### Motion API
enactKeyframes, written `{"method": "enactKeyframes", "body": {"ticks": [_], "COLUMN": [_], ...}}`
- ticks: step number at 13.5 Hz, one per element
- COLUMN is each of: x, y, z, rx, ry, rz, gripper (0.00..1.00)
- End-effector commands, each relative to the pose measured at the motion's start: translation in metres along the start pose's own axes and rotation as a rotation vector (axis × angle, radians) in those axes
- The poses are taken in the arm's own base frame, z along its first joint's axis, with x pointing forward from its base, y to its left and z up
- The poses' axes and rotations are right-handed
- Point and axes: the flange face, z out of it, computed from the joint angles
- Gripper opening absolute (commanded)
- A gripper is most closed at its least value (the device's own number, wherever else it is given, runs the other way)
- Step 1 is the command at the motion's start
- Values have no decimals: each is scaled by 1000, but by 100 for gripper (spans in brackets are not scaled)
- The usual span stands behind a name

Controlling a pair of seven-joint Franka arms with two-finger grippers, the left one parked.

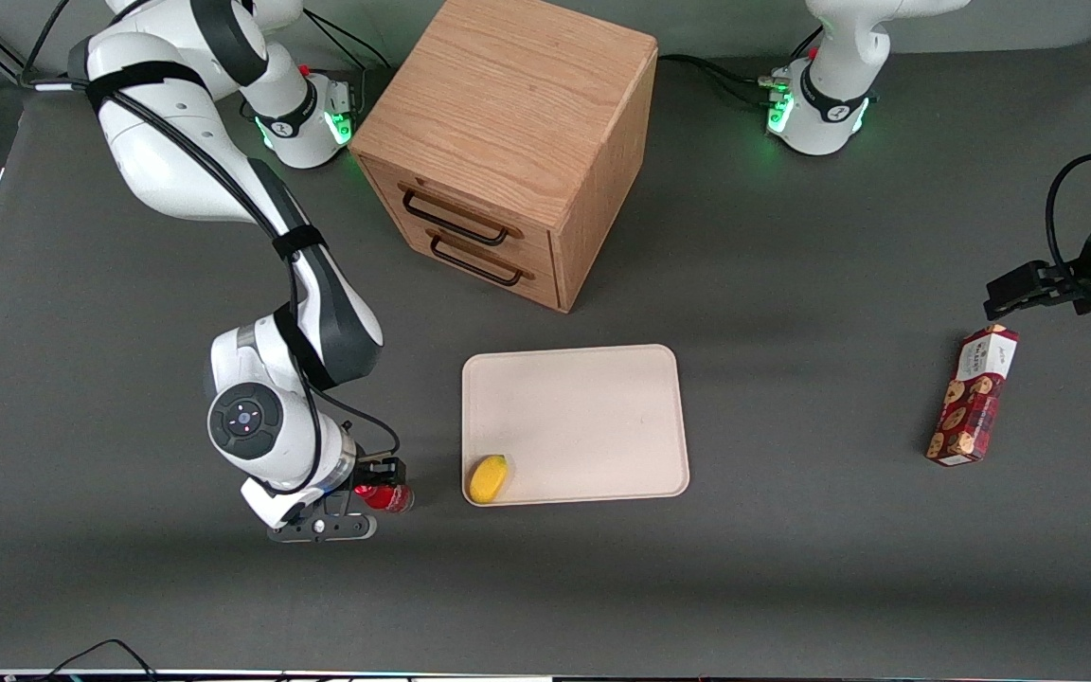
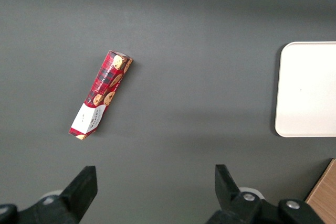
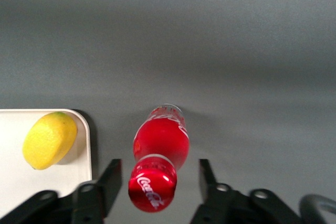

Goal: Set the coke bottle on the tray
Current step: 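Close the right gripper around the red bottle's body, then lift the red bottle with the right gripper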

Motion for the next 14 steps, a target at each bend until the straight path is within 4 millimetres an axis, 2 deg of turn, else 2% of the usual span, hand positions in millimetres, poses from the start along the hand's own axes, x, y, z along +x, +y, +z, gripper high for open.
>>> {"method": "enactKeyframes", "body": {"ticks": [1, 2, 3, 5, 7, 9, 12, 14], "x": [8, 8, 9, 9, 6, -3, -30, -58], "y": [-2, -1, 1, 1, -1, 0, 10, 9], "z": [3, 1, 3, -1, -18, -53, -140, -198], "rx": [-3, -2, -1, 0, -5, -25, -66, -90], "ry": [29, 30, 30, 33, 36, 7, -48, -83], "rz": [29, 39, 71, 89, 92, 96, 101, 92], "gripper": [38, 10, 0, 0, 0, 0, 0, 0]}}
